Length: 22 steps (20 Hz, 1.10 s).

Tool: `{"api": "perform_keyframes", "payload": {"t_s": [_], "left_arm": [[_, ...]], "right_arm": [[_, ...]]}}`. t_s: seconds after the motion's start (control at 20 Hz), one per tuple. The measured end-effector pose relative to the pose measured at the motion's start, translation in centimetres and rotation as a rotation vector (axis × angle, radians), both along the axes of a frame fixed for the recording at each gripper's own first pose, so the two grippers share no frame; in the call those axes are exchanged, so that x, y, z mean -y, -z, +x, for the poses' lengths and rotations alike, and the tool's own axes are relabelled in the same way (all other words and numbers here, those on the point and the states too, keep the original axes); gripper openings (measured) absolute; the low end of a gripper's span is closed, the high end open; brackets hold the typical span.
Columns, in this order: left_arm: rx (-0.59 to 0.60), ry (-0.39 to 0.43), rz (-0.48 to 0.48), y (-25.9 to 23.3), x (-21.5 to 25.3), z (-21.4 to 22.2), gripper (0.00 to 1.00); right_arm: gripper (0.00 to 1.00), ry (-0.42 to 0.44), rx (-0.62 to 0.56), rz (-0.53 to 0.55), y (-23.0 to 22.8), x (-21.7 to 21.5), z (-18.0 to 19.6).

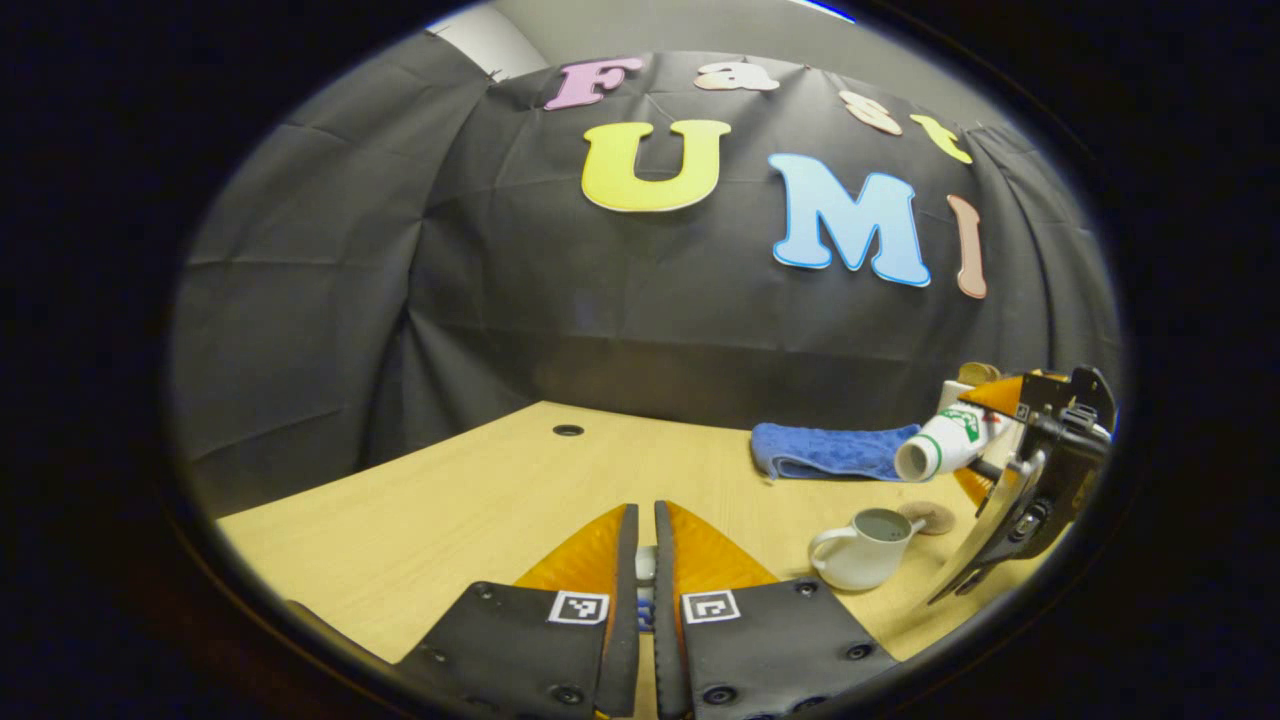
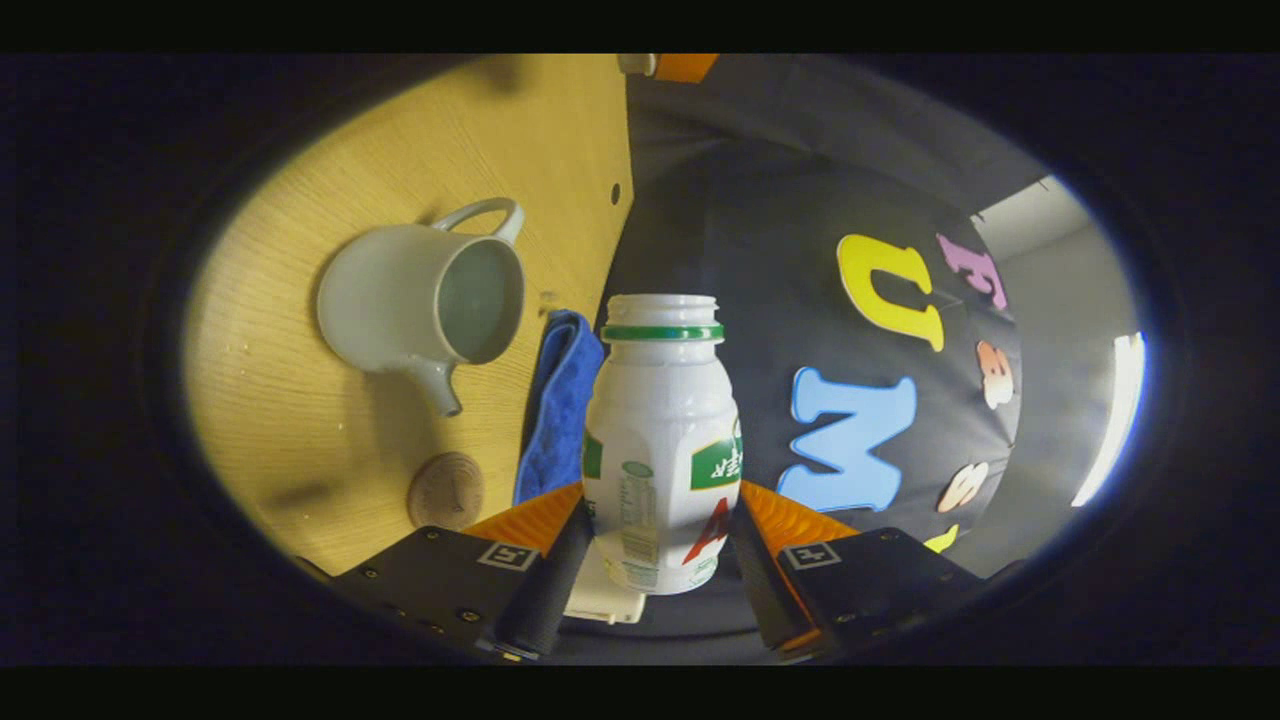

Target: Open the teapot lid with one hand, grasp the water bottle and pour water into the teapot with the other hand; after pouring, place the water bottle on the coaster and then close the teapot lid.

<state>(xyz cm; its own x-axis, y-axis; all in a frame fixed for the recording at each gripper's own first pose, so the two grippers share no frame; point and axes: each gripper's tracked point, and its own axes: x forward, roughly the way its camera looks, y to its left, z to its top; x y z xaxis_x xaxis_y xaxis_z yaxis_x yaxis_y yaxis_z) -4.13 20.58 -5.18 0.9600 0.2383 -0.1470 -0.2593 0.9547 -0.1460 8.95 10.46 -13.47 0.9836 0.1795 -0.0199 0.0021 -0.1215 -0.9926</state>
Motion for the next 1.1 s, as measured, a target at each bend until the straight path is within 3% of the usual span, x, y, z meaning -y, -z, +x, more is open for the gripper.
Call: {"api": "perform_keyframes", "payload": {"t_s": [0.05,0.65,0.75,1.1], "left_arm": [[0.001,0.0,0.0,-0.1,0.0,0.0,0.17],[0.014,0.063,0.06,-1.4,4.1,0.5,0.1],[0.016,0.088,0.072,-1.6,5.5,0.6,0.13],[0.019,0.193,0.102,-2.3,12.0,3.4,0.17]], "right_arm": [[0.73,0.014,-0.021,0.038,0.5,0.2,0.0],[0.74,0.148,-0.284,0.781,2.8,3.3,-0.8],[0.74,0.165,-0.299,0.886,3.1,4.6,-1.3],[0.74,0.204,-0.304,1.138,2.4,8.4,-1.4]]}}
